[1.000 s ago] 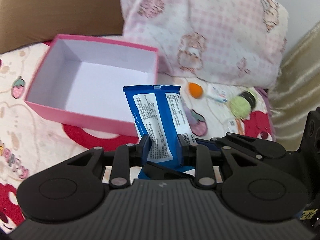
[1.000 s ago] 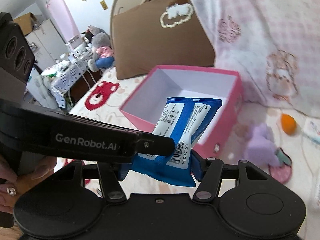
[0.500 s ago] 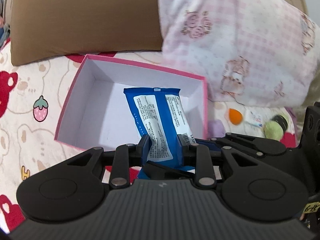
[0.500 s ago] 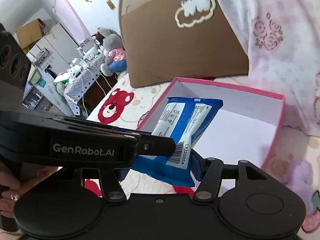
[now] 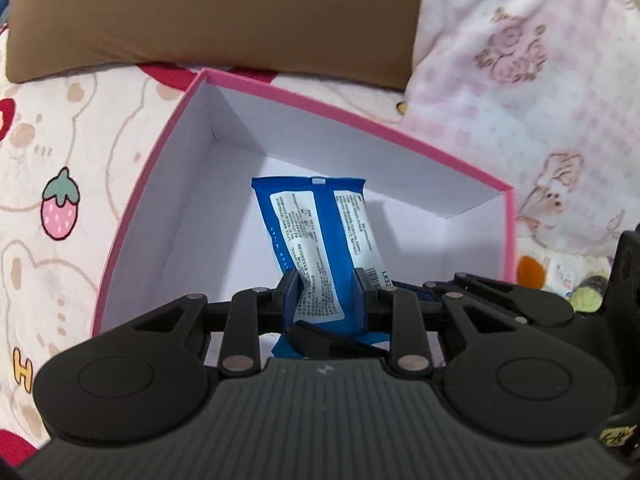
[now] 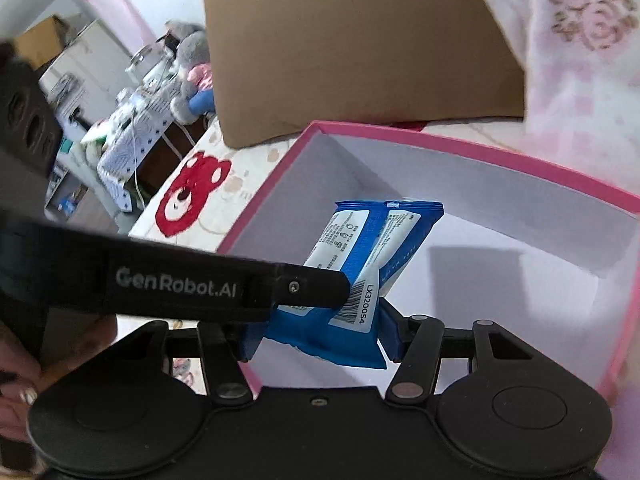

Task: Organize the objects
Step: 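Lift the blue snack packet with the left tool into the pink box, then lower the packet onto the box floor and open the left tool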

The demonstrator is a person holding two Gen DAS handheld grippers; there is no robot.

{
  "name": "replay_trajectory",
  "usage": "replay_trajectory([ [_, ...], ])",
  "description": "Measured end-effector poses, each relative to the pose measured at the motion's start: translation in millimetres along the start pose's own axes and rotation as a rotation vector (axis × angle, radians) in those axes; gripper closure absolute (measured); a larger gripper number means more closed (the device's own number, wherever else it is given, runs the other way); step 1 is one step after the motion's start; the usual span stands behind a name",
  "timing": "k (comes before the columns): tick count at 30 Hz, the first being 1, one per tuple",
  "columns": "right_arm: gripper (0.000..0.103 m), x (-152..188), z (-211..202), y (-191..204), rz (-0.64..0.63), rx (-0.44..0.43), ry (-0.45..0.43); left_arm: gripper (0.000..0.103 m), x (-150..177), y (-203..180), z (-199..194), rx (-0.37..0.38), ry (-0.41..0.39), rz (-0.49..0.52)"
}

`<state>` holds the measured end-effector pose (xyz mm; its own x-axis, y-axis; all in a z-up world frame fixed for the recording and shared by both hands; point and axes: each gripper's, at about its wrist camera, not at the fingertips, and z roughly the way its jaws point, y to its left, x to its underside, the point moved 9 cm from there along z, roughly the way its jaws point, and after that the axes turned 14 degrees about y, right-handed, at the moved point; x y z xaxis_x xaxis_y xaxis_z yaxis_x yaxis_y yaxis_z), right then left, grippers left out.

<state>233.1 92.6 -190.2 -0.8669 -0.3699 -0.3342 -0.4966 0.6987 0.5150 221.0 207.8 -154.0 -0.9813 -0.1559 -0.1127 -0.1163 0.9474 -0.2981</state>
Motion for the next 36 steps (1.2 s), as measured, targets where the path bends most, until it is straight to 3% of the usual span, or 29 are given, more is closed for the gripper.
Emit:
replay_trajectory([
  [13,0.040,-18.3,41.0,-25.1,0.015,0.072,0.104,0.078,-26.8,19.3,43.1,-0.004,0.013,-0.045],
  [17,0.040,-18.2,57.8,-26.8,-0.002,0.092,0.185,0.079,-27.2,26.0,53.4,-0.002,0.027,-0.048],
  [22,0.040,-19.8,70.4,-24.9,-0.017,0.110,0.204,0.082,-24.0,29.5,59.6,-0.042,0.030,-0.019],
  [26,0.039,-21.9,76.6,-27.9,0.053,0.069,0.196,0.086,-28.2,35.7,62.8,-0.048,0.021,-0.029],
  [27,0.035,-21.0,77.5,-28.3,0.062,0.060,0.203,0.086,-29.5,36.1,63.1,-0.055,0.017,-0.025],
  [30,0.032,-18.3,77.1,-28.1,0.020,0.122,0.213,0.088,-31.4,36.0,62.7,-0.059,0.010,-0.013],
  [32,0.032,-16.6,79.4,-26.0,-0.003,0.137,0.226,0.096,-32.1,31.9,64.9,-0.075,0.010,0.022],
  [36,0.058,-17.4,81.0,-27.4,-0.026,0.169,0.201,0.097,-33.9,27.0,66.6,-0.094,-0.021,0.055],
])
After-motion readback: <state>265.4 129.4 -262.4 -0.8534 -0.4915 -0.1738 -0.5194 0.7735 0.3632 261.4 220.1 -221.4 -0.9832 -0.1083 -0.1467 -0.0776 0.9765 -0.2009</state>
